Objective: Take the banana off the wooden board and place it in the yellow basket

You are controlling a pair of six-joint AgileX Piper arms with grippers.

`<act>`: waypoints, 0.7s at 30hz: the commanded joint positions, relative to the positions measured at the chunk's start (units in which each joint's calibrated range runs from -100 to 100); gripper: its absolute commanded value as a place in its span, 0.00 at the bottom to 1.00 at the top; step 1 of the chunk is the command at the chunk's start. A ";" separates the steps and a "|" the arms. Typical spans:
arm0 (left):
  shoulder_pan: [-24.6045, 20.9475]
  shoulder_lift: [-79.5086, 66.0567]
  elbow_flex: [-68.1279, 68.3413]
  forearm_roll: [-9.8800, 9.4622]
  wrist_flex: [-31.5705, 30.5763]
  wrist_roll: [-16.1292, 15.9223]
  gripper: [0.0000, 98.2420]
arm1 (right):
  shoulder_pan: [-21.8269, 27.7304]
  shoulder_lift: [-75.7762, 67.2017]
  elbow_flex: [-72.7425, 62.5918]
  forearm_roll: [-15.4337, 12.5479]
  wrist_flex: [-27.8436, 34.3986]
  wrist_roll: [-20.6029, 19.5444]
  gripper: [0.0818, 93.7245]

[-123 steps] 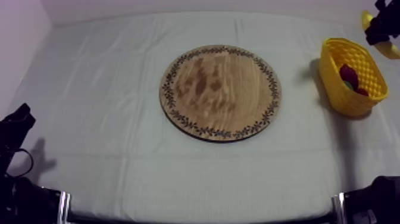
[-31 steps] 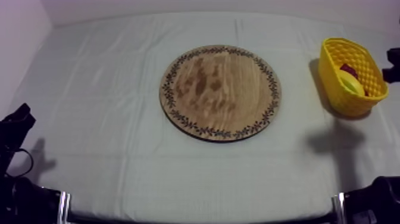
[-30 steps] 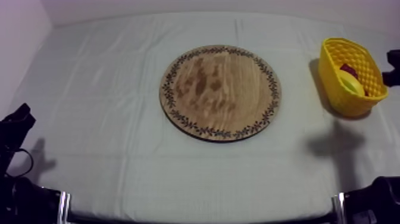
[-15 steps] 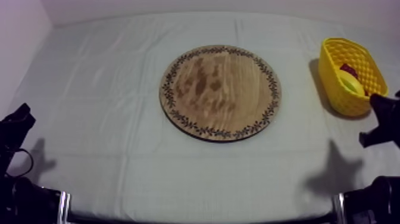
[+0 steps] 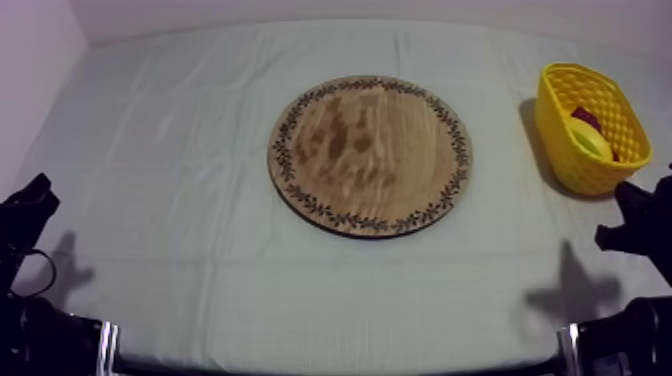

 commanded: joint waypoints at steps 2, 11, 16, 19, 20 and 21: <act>-0.02 0.02 -0.02 -0.01 -0.01 -0.02 0.00 | 0.06 -0.02 0.33 0.76 -2.30 -1.45 0.00; -0.02 0.02 -0.02 -0.01 -0.01 -0.02 0.00 | 0.06 -0.03 0.57 1.13 -2.97 3.85 0.00; -0.02 0.02 -0.02 -0.01 -0.01 -0.02 0.00 | 0.06 -0.03 0.57 1.14 -3.00 3.80 0.00; -0.02 0.02 -0.02 -0.01 -0.01 -0.02 0.00 | 0.06 -0.03 0.58 1.14 -3.00 3.75 0.00; -0.02 0.02 -0.02 -0.01 -0.01 -0.02 0.00 | 0.06 -0.03 0.58 1.14 -3.00 3.74 0.00; -0.02 0.02 -0.02 -0.01 -0.01 -0.02 0.00 | 0.06 -0.03 0.58 1.14 -3.00 3.74 0.00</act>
